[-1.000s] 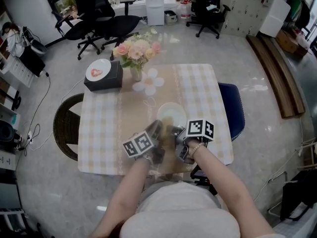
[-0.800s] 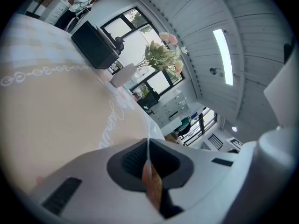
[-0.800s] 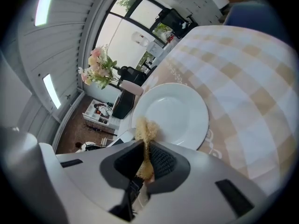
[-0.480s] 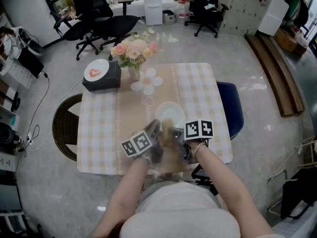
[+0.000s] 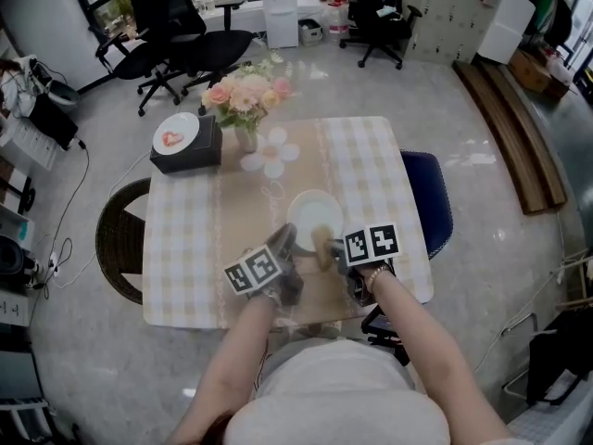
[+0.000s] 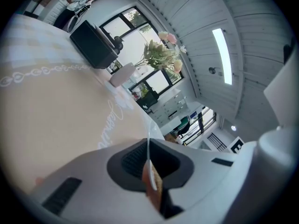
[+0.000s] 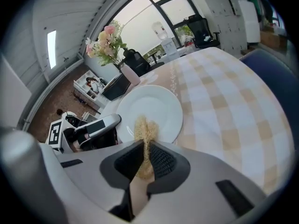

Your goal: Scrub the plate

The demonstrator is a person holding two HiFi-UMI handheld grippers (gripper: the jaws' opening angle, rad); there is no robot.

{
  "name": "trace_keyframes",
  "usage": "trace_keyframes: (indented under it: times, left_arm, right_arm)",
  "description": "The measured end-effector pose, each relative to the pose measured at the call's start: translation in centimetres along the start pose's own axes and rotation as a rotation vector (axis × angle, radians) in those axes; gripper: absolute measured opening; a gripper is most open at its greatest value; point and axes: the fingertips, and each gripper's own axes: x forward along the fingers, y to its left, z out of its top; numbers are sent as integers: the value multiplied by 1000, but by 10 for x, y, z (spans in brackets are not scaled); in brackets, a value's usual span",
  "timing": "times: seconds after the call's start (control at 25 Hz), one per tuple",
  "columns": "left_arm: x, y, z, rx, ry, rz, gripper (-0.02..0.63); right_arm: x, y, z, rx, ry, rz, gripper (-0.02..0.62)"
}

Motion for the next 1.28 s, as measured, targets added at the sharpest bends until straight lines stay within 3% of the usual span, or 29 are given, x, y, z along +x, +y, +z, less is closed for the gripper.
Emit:
trace_keyframes:
  times: [0.64, 1.08, 1.28]
  left_arm:
    - [0, -3, -1, 1, 7, -21, 21]
    - [0, -2, -2, -2, 9, -17, 21]
    - [2, 0, -2, 1, 16, -13, 21]
  right_arm:
    - [-11, -38, 26, -436, 109, -313, 43]
    - [-10, -54, 48, -491, 52, -409, 43]
    - [-17, -61, 67, -508, -50, -455, 43]
